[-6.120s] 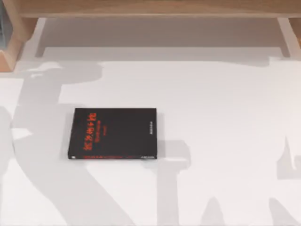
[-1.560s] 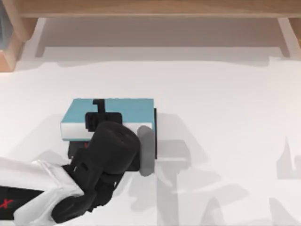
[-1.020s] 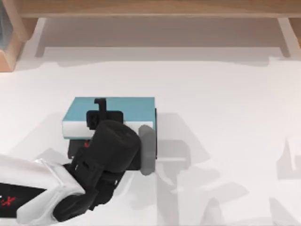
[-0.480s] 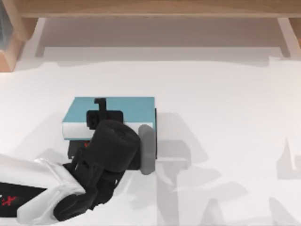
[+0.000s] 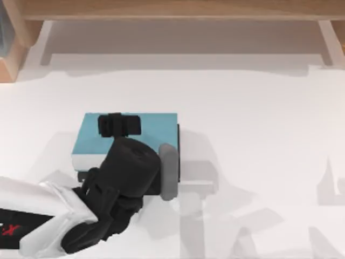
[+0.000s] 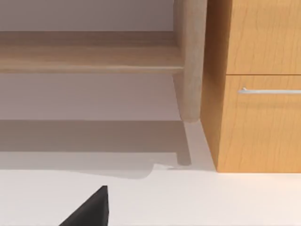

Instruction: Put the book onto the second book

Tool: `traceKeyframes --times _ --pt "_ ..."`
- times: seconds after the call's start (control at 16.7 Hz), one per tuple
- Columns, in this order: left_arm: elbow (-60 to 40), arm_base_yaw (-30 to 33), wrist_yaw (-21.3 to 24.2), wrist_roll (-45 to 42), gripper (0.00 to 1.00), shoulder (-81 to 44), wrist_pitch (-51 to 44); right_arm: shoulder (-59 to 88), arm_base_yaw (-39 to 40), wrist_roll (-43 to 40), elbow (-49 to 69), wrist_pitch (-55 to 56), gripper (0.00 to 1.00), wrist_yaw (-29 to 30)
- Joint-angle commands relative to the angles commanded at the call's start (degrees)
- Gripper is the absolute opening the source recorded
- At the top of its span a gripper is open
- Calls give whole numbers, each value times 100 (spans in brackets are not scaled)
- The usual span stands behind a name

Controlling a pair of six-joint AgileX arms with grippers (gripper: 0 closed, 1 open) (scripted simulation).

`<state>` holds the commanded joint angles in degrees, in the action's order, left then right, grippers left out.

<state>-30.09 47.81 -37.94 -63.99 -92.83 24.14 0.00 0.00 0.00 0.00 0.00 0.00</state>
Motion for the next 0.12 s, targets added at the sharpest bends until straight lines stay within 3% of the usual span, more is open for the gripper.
traceKeyframes --times 0.12 --pt "0 0 0 0 100 0 0 0 0 0 0 0 100 0"
